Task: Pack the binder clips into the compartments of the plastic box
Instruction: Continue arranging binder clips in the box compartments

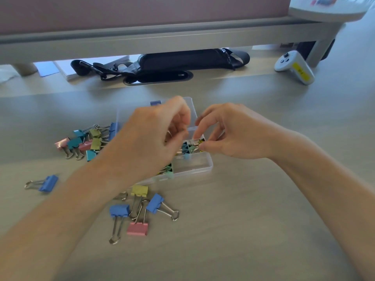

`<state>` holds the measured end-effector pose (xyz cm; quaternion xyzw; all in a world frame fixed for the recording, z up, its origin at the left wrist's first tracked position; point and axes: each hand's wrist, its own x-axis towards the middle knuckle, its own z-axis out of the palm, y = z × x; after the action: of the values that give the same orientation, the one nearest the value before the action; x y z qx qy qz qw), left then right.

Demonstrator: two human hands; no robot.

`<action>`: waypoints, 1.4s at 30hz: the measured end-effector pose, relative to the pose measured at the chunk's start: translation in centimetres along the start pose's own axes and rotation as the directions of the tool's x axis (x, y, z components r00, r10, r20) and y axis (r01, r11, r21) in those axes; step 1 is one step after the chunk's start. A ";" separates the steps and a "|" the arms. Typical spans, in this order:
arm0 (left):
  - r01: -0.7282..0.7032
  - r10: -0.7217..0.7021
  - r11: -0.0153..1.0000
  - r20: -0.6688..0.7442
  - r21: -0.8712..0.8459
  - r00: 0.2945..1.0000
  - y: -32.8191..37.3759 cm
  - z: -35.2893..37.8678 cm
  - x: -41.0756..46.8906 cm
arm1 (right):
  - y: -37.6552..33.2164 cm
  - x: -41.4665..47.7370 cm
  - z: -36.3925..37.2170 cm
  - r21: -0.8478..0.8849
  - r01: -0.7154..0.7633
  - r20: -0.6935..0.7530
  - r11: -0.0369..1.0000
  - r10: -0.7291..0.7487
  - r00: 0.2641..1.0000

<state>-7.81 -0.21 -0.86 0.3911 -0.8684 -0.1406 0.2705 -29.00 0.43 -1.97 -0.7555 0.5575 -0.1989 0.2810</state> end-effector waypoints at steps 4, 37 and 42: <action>0.037 -0.032 0.998 -0.086 0.053 0.996 -0.9 -1.0 0.1 | -0.5 0.2 0.1 -0.094 0.002 0.010 0.996 -0.001 1.000; -0.033 -0.195 0.881 0.425 0.472 0.884 3.0 1.2 7.0 | 0.0 0.4 -0.4 -0.083 0.051 0.002 0.995 -0.051 0.999; 0.044 -0.225 0.930 0.469 0.365 0.854 1.5 -0.3 6.6 | 0.0 0.5 -0.5 -0.101 0.019 0.016 0.995 -0.017 1.000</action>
<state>-12.15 -4.17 2.48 0.4422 -0.8896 -0.1040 -0.0478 -29.15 -0.17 -1.63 -0.7750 0.5580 -0.1674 0.2448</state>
